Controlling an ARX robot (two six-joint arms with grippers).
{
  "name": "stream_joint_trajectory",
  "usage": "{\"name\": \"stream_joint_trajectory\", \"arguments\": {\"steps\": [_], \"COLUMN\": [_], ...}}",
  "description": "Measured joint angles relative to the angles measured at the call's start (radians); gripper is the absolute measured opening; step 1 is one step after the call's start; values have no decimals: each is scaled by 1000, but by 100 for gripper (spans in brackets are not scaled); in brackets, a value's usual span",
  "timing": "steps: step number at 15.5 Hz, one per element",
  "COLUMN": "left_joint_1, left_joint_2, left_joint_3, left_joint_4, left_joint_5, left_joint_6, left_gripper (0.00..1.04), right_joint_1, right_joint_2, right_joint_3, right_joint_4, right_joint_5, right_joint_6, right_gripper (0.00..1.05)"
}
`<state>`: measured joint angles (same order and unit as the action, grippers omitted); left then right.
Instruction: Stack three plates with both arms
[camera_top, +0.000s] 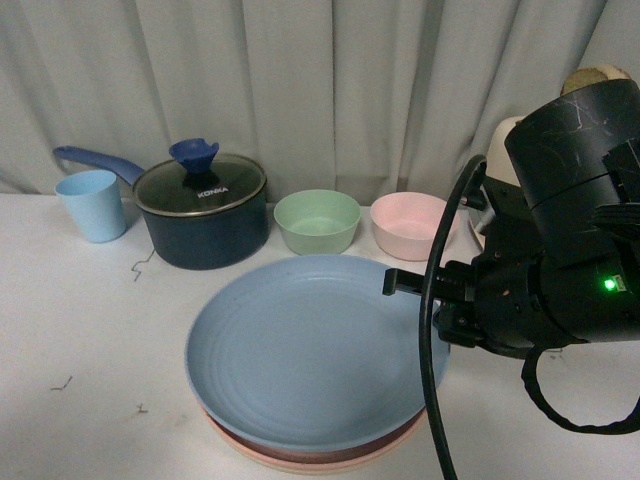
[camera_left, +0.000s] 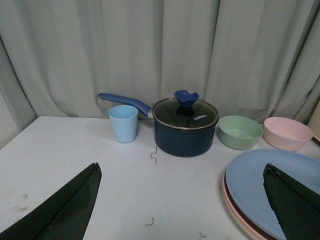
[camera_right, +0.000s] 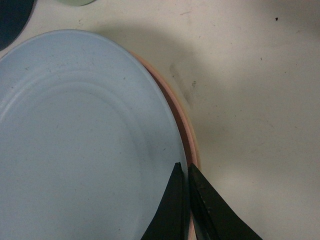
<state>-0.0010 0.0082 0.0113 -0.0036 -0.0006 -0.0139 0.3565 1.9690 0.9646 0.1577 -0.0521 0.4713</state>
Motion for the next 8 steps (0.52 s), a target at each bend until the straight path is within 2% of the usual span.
{"name": "stream_joint_trajectory", "arguments": {"steps": [3, 4, 6, 7, 8], "left_joint_1": [0, 0, 0, 0, 0], "left_joint_2": [0, 0, 0, 0, 0], "left_joint_3": [0, 0, 0, 0, 0], "left_joint_4": [0, 0, 0, 0, 0], "left_joint_5": [0, 0, 0, 0, 0], "left_joint_6": [0, 0, 0, 0, 0], "left_gripper": [98, 98, 98, 98, 98], "right_joint_1": [5, 5, 5, 3, -5], "right_joint_2": [9, 9, 8, -1, -19], "right_joint_3": [1, 1, 1, -8, -25], "right_joint_4": [7, 16, 41, 49, 58], "right_joint_5": [8, 11, 3, -7, -28], "right_joint_6": [0, 3, 12, 17, 21], "right_gripper": [2, 7, 25, 43, 56]}}
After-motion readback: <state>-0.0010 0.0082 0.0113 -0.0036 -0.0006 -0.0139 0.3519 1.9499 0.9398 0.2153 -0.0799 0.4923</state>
